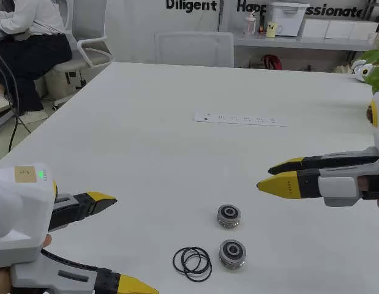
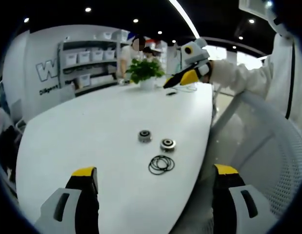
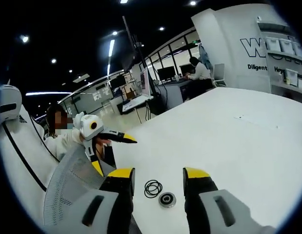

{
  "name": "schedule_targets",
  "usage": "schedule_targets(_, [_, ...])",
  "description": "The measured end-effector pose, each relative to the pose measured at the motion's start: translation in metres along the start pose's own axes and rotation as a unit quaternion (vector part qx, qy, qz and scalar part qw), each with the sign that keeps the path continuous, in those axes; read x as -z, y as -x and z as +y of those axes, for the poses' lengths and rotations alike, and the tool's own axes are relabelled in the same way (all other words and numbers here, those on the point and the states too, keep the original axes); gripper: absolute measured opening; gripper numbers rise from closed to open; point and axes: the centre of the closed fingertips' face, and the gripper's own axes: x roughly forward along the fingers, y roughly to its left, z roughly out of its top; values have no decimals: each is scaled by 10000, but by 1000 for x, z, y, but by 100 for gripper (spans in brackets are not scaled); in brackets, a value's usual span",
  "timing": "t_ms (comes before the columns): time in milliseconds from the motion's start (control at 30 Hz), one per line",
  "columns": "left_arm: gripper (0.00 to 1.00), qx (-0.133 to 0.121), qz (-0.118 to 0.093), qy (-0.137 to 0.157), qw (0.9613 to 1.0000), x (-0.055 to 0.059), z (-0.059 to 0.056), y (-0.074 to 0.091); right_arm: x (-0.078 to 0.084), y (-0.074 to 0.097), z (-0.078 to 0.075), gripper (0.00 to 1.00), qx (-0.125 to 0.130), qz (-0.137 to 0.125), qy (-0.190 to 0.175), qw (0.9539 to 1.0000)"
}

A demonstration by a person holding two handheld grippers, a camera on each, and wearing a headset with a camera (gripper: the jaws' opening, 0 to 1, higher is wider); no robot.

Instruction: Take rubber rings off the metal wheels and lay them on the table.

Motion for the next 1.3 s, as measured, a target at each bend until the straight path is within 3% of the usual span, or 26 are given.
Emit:
schedule_targets(333, [100,-32,-64,-28,10000,-3,-4,7,-20,37,12,55,121,-416,610,9972])
schedule_targets(467, [100,-44,-159,-23,9999,-7,-6,10,-21,52,16,64,228,-546,789,9951])
schedule_targets(567, [100,-113,-202,-14,9997,-8,-6,12,-17,63,10,73,430,-612,864,9934])
schedule_targets(733, [100,-188,-239,11,9995,-7,-6,15,1,78,-5,96,831,-610,983,9898])
schedule_targets(800, [100,-265,-284,38,9992,-8,-4,17,9,84,-11,100,958,-618,944,9890])
schedule_targets(933, [100,-350,-343,101,9987,-7,-3,21,24,92,-18,100,1142,-681,779,9881])
schedule_targets(1133, [100,-399,-347,197,9984,-4,-6,22,60,93,-27,100,1512,-460,339,9869])
schedule_targets(1167, [100,-449,-408,226,9979,-6,-4,22,71,91,-28,100,1545,-367,149,9872])
schedule_targets(1300, [100,-520,-318,250,9978,-2,-2,23,93,81,-22,100,1490,-176,-9,9887])
